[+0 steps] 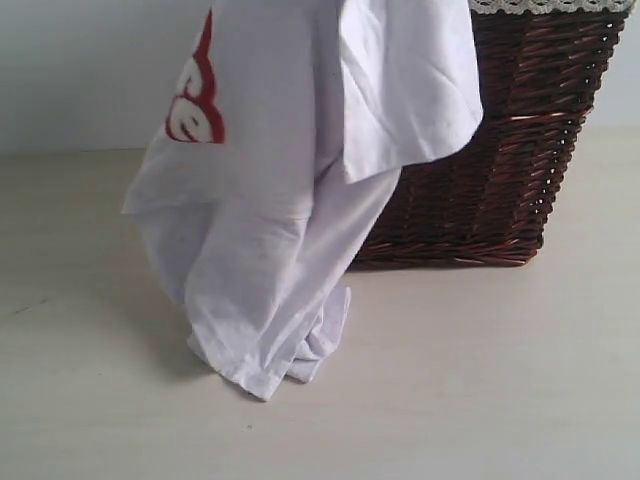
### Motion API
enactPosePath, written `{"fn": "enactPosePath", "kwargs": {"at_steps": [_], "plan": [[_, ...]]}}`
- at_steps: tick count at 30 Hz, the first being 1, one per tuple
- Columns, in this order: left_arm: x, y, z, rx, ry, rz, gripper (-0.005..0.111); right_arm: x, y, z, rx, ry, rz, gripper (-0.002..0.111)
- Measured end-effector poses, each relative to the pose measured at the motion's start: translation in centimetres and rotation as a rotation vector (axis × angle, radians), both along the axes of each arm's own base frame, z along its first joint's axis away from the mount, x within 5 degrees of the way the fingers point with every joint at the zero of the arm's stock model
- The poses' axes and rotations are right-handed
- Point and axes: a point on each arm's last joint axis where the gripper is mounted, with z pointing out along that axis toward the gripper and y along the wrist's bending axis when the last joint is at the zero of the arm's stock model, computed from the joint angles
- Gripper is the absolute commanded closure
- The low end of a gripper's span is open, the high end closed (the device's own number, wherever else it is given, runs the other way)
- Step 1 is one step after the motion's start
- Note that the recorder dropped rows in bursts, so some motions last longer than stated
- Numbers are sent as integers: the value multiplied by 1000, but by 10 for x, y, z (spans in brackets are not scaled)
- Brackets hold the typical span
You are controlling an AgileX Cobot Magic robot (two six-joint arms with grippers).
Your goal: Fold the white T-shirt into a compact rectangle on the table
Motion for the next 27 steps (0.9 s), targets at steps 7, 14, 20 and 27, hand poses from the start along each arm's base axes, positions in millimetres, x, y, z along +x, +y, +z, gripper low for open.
{"fn": "enactPosePath", "kwargs": {"at_steps": [7,14,20,27], "plan": [[0,0,0,0,0,0,107,-3,-33,-58,-26,204,-59,108],[0,0,0,0,0,0,107,-31,-66,-103,-84,194,-46,108],[0,0,0,0,0,0,107,-65,-102,-120,-270,118,-98,108],[0,0,0,0,0,0,107,-78,-123,-137,-462,-21,-35,108]]}}
